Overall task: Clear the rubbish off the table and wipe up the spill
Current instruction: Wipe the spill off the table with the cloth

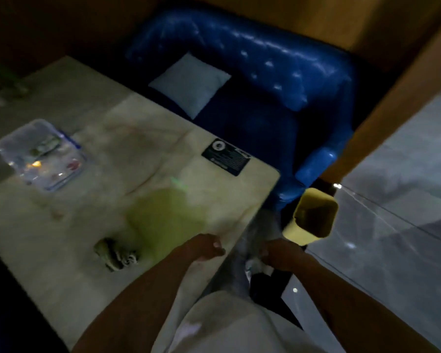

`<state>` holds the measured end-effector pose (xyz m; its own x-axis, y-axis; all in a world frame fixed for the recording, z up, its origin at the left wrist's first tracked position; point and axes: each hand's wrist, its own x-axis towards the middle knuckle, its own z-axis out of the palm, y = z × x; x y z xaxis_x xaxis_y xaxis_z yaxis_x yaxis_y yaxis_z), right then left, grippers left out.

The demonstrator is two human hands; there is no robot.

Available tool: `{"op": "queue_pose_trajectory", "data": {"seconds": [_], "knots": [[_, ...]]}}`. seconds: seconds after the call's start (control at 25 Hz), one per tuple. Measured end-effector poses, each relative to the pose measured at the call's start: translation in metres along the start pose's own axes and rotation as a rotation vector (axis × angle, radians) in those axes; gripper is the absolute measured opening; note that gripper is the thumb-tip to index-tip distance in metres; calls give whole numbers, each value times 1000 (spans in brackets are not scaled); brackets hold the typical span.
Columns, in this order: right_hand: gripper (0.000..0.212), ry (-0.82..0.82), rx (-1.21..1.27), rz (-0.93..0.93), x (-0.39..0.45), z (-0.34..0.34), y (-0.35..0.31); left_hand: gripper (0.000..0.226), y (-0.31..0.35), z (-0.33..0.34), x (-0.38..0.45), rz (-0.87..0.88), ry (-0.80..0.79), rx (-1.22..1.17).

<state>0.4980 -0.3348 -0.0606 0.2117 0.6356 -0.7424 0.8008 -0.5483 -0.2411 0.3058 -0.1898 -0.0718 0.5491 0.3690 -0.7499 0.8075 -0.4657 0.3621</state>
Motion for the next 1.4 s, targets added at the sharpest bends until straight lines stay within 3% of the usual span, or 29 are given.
{"op": "queue_pose_trajectory", "data": {"seconds": [0.12, 0.4, 0.52, 0.76, 0.92, 1.24, 1.4], "knots": [[34, 22, -124, -166, 35, -34, -16, 32, -16, -11, -8, -120, 64, -148], [39, -142, -483, -429, 95, -96, -58, 45, -31, -9, -43, -389, 254, -440], [40, -131, -578, -526, 112, -106, -79, 42, -40, 9, -58, -491, 405, -531], [49, 181, -611, -715, 136, -86, -100, 47, -45, 62, -64, -627, 885, -432], [59, 297, -651, -724, 149, -70, -97, 52, -57, 81, -61, -710, 1039, -349], [58, 508, -474, -712, 202, -65, -105, 56, -123, 63, -47, -907, 1175, -341], [61, 593, -493, -718, 218, -55, -96, 66, -156, 54, -26, -987, 1142, -449]]}}
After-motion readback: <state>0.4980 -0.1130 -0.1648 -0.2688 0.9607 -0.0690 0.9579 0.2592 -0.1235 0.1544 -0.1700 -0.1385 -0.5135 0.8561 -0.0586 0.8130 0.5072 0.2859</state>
